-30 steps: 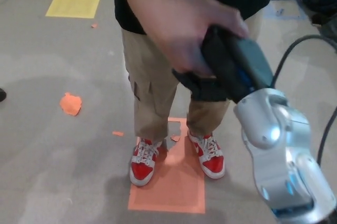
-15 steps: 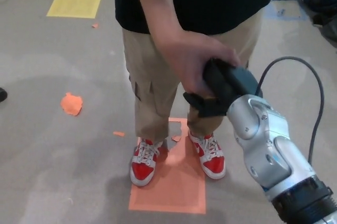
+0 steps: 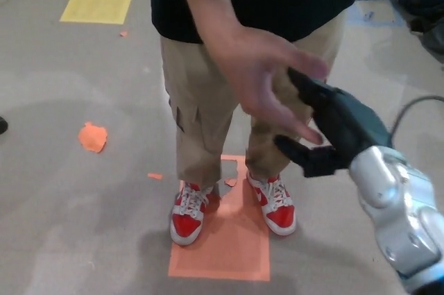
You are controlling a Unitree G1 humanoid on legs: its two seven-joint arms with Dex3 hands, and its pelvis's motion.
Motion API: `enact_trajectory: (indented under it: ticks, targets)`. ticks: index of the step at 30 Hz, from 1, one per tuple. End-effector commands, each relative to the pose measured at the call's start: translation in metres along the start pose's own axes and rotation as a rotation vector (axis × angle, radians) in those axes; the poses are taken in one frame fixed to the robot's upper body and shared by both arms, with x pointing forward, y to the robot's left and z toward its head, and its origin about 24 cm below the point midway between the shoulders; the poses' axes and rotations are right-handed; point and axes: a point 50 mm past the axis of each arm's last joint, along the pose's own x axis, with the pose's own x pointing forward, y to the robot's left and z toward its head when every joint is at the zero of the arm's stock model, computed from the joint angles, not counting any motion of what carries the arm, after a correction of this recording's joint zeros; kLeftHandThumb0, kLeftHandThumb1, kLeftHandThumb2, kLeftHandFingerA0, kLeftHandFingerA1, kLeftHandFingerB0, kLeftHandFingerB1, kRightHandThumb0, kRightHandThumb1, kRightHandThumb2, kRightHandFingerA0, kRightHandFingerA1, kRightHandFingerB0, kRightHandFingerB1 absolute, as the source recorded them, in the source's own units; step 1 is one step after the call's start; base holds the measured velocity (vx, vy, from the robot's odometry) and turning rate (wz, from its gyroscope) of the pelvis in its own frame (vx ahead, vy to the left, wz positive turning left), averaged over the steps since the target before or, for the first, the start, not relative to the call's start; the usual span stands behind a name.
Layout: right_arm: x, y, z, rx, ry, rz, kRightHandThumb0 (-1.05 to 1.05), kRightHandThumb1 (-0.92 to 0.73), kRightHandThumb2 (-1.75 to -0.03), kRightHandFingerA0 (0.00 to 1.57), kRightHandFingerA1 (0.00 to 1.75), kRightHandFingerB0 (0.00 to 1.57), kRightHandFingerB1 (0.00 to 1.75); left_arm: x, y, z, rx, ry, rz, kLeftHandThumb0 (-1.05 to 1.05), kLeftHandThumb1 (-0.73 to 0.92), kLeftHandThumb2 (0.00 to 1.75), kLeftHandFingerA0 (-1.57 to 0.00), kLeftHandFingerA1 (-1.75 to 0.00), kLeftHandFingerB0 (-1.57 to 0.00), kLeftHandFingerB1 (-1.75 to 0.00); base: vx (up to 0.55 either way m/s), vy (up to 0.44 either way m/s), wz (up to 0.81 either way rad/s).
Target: The robot extends its right arm to grab a person's hand and shakes it
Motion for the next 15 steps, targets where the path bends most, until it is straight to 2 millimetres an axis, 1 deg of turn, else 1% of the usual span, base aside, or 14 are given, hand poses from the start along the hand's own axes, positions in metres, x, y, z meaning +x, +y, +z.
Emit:
enact_trajectory:
  ticks: [1,2,3,4,5,7,8,9,10,13,15]
  targets:
    - [-0.012,0.007,-0.056,-0.022,0.177,0.029,-0.95,-0.74,-1.02,0.00,0.06,0.00,0.00,0.000,0.002,-0.002,0.032,0.019,0.004,-0.57,0.86,0.66,-0.36,-0.34,-0.25,-0.31,0.00,0.000,0.00]
    - [-0.013,0.008,-0.059,-0.022,0.183,0.031,-0.95,-0.74,-1.02,0.00,0.06,0.00,0.00,-0.001,0.002,-0.002,0.035,0.017,0.004,-0.57,0.86,0.66,-0.36,-0.34,-0.25,-0.31,0.00,0.000,0.00]
    - [-0.014,0.010,-0.067,-0.024,0.220,0.047,-0.99,-0.76,-1.05,0.00,0.04,0.00,0.00,0.000,0.003,-0.001,0.039,0.014,0.006,-0.58,0.86,0.66,-0.37,-0.34,-0.26,-0.31,0.00,0.000,0.00]
    - [-0.020,0.017,-0.089,-0.025,0.300,0.092,-0.99,-0.76,-1.05,0.00,0.06,0.00,0.00,0.000,0.004,0.001,0.048,0.009,0.010,-0.64,0.74,0.90,-0.30,-0.43,-0.23,-0.42,0.00,0.000,0.00]
    - [-0.022,0.020,-0.097,-0.020,0.324,0.106,-0.99,-0.75,-1.05,0.00,0.07,0.00,0.00,0.001,0.005,0.002,0.049,0.006,0.010,-0.58,0.86,0.66,-0.37,-0.34,-0.26,-0.31,0.00,0.000,0.00]
    - [-0.026,0.024,-0.110,-0.010,0.368,0.122,-0.98,-0.74,-1.04,0.00,0.06,0.00,0.00,0.002,0.006,0.005,0.045,-0.004,0.008,-0.57,0.86,0.66,-0.36,-0.34,-0.26,-0.31,0.00,0.000,0.00]
    - [-0.030,0.027,-0.122,-0.007,0.408,0.135,-0.96,-0.73,-1.03,0.00,0.07,0.00,0.00,0.003,0.006,0.008,0.041,-0.009,0.006,-0.57,0.86,0.66,-0.37,-0.34,-0.27,-0.31,0.00,0.000,0.00]
    - [-0.031,0.029,-0.126,-0.006,0.420,0.138,-0.96,-0.73,-1.03,0.00,0.07,0.00,0.00,0.003,0.006,0.009,0.040,-0.010,0.006,-0.57,0.86,0.66,-0.37,-0.34,-0.27,-0.31,0.00,0.000,0.00]
    - [-0.039,0.036,-0.146,-0.015,0.494,0.175,-0.98,-0.74,-1.05,0.00,0.07,0.00,0.00,0.004,0.006,0.011,0.053,-0.007,0.011,-0.56,0.86,0.66,-0.37,-0.34,-0.27,-0.31,0.00,0.000,0.00]
    - [-0.047,0.042,-0.167,-0.003,0.594,0.215,-0.97,-0.74,-1.05,0.00,0.05,0.00,0.00,0.006,0.006,0.016,0.048,-0.018,0.007,-0.55,0.87,0.66,-0.37,-0.34,-0.27,-0.31,0.00,0.000,0.00]
    - [-0.069,0.057,-0.191,0.017,0.720,0.279,-0.94,-0.75,-1.03,0.00,0.07,0.00,0.00,0.006,0.005,0.017,0.059,-0.026,0.010,-0.56,0.87,0.66,-0.38,-0.34,-0.28,-0.32,0.00,0.000,0.00]
